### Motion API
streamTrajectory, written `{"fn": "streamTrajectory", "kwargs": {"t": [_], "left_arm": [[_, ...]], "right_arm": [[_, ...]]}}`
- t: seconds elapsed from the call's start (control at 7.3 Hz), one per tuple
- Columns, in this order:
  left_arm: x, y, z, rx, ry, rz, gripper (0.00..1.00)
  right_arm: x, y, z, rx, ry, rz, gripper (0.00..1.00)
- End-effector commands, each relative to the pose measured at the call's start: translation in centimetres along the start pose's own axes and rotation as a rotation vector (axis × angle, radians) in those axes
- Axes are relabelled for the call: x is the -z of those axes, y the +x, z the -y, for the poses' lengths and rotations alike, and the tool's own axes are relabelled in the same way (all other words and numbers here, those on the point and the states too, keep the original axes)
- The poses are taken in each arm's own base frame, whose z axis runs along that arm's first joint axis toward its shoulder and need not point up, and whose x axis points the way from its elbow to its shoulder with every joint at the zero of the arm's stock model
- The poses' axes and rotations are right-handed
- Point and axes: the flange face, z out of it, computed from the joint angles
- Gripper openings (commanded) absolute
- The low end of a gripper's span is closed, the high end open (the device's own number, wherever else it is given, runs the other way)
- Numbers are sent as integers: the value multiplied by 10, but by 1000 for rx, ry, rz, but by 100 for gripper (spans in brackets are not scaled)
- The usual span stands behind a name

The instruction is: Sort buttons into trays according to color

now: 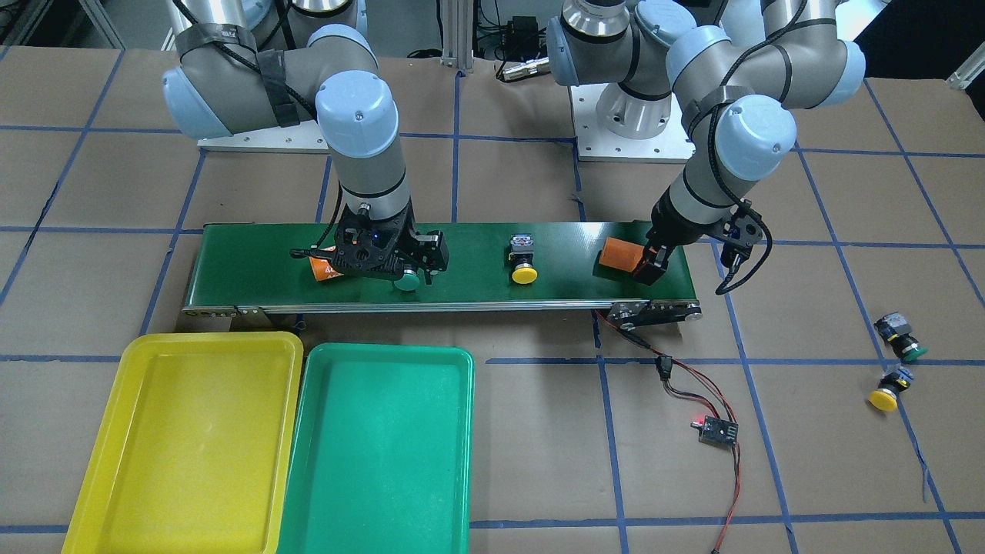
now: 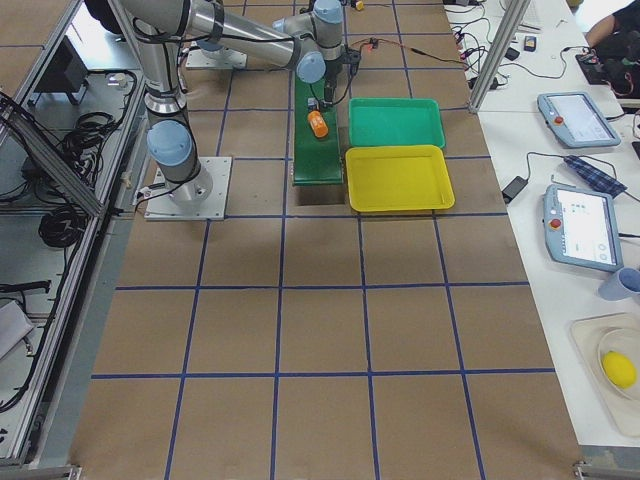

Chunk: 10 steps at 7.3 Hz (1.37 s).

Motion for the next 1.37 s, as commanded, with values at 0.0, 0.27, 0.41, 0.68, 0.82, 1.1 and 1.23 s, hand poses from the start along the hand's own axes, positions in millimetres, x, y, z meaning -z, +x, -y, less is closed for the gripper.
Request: {"fn": "streamTrajectory", "kwargs": {"t": [0.0, 0.27, 0.41, 0.68, 0.82, 1.1, 1.23], "left_arm": [[24, -19, 55, -167, 4, -9, 100], [35, -60, 158, -318, -7, -29, 100], [41, -64, 194, -433, 5, -36, 100], [33, -76, 272, -611, 22, 40, 100], [37, -68, 316, -705, 41, 46, 100], [35, -45, 388, -936, 70, 130, 100], [18, -34, 411, -1073, 54, 139, 100]], "right_arm": [[-21, 3, -10, -12, -87, -58, 100], [-27, 4, -9, -17, -101, -72, 56], [-29, 6, -12, -16, -130, -86, 2], [-19, 12, -4, -29, -144, -93, 0], [1, 10, 2, -29, -105, -79, 0], [50, 3, 29, -29, 2, -87, 0], [53, 7, 43, -29, 31, -96, 0]]}}
